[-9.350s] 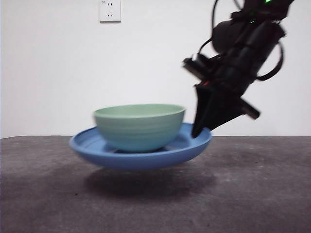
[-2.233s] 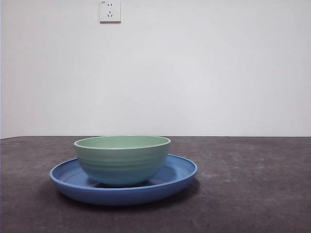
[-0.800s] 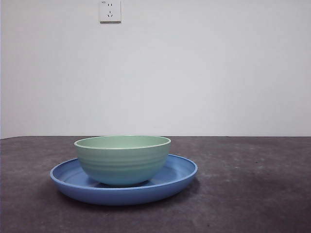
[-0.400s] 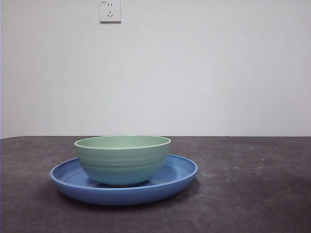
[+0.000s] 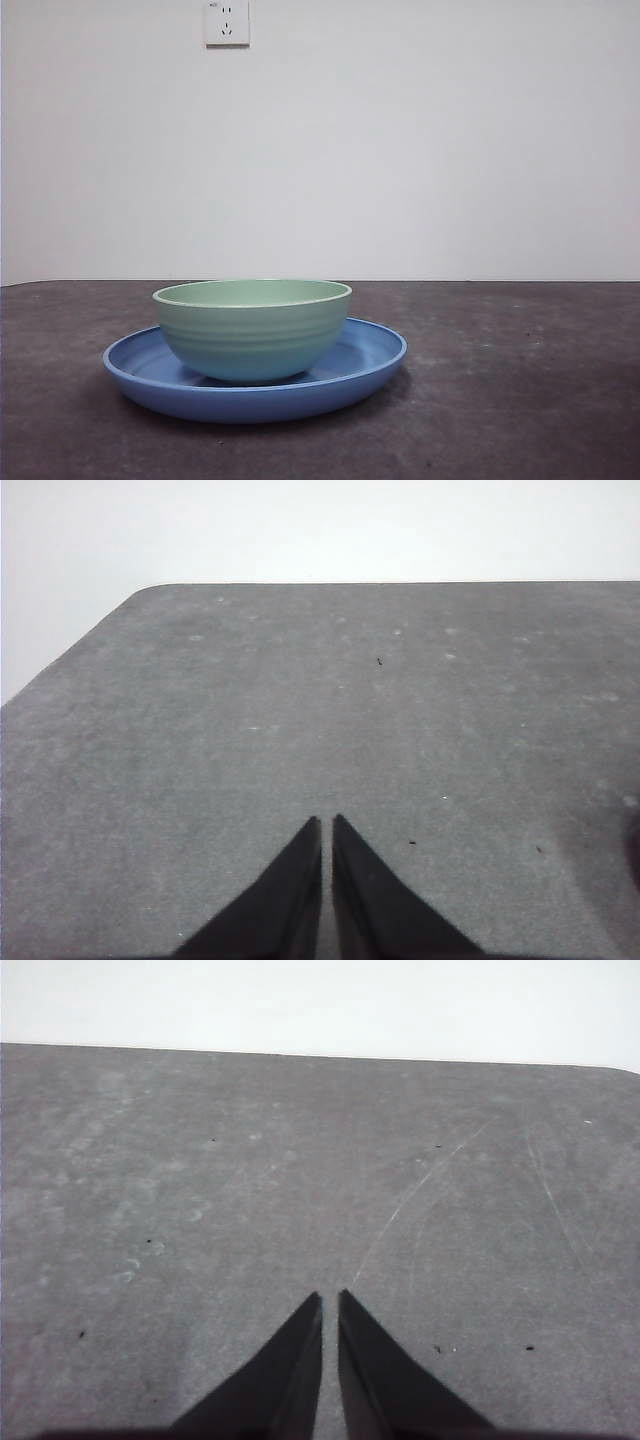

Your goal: Place the green bowl on the blue plate

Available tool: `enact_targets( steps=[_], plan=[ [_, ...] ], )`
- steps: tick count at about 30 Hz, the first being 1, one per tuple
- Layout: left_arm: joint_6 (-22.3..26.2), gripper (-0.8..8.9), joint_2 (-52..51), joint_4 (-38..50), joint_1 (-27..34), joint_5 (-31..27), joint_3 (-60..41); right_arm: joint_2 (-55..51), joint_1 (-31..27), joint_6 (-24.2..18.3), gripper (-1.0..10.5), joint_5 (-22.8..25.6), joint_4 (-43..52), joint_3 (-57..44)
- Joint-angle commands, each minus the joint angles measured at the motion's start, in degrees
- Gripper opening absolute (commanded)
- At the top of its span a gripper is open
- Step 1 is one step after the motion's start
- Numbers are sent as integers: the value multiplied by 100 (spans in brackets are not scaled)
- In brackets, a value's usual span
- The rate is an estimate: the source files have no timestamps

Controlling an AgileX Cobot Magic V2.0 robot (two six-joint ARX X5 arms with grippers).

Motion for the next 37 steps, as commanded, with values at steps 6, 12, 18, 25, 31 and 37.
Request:
enact_targets(
  steps=[6,12,18,25,31,37],
  plan=[
    [-24,19,-13,-26,9,-17,-116,-13,74,90,24,0,11,-33],
    [-24,19,-13,-26,9,-20,-116,-13,74,90,24,0,107,-31],
    [-24,19,-13,-26,9,-17,-116,-13,74,90,24,0,107,-31],
    [-24,19,-13,-26,9,-20,-116,-13,74,90,24,0,105,-31],
    [-24,19,-13,-26,9,-17,-116,-13,74,90,24,0,107,-31],
    [-24,19,-13,-26,9,-20,-116,-13,74,90,24,0,107,-31]
  ],
)
